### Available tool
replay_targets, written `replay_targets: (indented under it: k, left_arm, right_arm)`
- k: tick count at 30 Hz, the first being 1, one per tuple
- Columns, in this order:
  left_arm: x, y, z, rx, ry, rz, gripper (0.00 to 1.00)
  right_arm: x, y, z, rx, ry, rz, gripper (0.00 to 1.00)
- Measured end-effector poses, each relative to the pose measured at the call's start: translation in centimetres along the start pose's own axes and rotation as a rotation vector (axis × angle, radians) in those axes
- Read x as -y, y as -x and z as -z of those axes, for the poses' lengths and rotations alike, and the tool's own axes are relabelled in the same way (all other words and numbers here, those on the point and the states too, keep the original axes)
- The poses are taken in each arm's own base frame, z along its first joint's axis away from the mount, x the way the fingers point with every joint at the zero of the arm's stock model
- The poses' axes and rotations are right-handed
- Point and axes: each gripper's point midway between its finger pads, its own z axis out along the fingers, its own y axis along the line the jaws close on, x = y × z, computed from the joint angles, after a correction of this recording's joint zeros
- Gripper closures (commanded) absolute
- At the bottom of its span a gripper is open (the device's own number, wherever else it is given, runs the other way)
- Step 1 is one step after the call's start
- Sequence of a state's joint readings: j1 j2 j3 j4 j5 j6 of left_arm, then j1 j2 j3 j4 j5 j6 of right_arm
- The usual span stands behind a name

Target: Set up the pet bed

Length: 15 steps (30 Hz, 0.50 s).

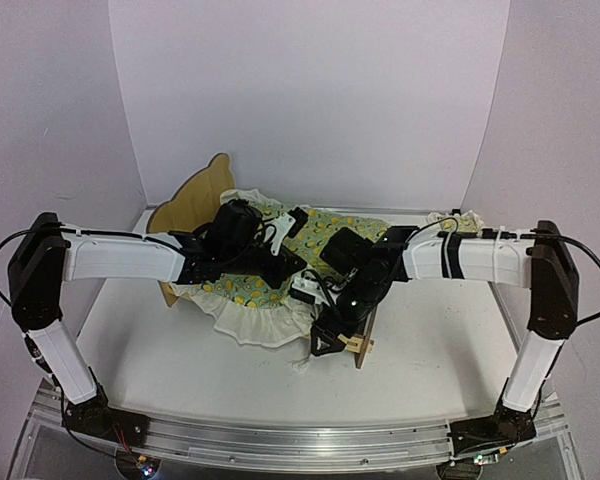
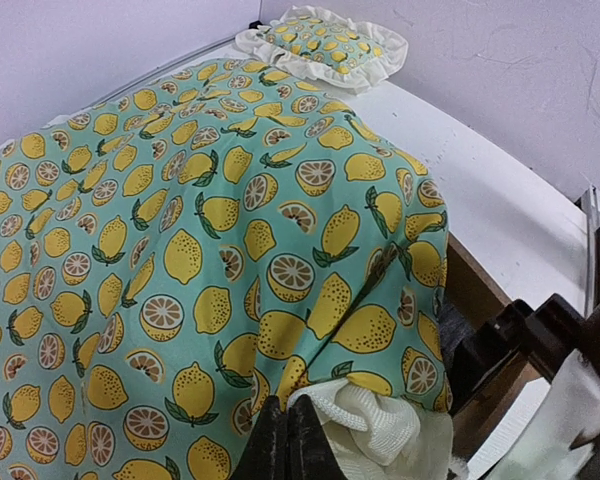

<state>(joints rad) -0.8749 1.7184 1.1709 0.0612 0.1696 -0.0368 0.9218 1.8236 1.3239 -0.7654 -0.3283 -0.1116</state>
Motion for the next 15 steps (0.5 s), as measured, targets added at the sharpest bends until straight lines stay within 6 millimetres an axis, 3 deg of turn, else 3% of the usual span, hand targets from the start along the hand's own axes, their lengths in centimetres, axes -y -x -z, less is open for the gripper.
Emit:
replay_targets:
  k: [4,7,10,15]
  left_arm:
    - [0.5,-0.2,-0.1,-0.005,-0.030,0.017,1.00]
    - [0.7,-0.2,-0.1,-0.008,-0.042,0.019,1.00]
    - [0.8,-0.3,-0.2,-0.008,-0.047,0.019,1.00]
    - [0.7,-0.8,-0.5,-0.020,-0.048,0.029,1.00]
  right_arm:
    - [0.1,0.7,2.4,0.052,-0.048,-0.032,0.11]
    - [0.2,0.7,3.7,0.079,-0.083,-0.038,0.24]
    - [0.4,0.3,3.8,0.072,-0.094,-0.036,0.37]
    - [0.6,-0.9,2.8,0.045,-0.092,-0.031,0.47]
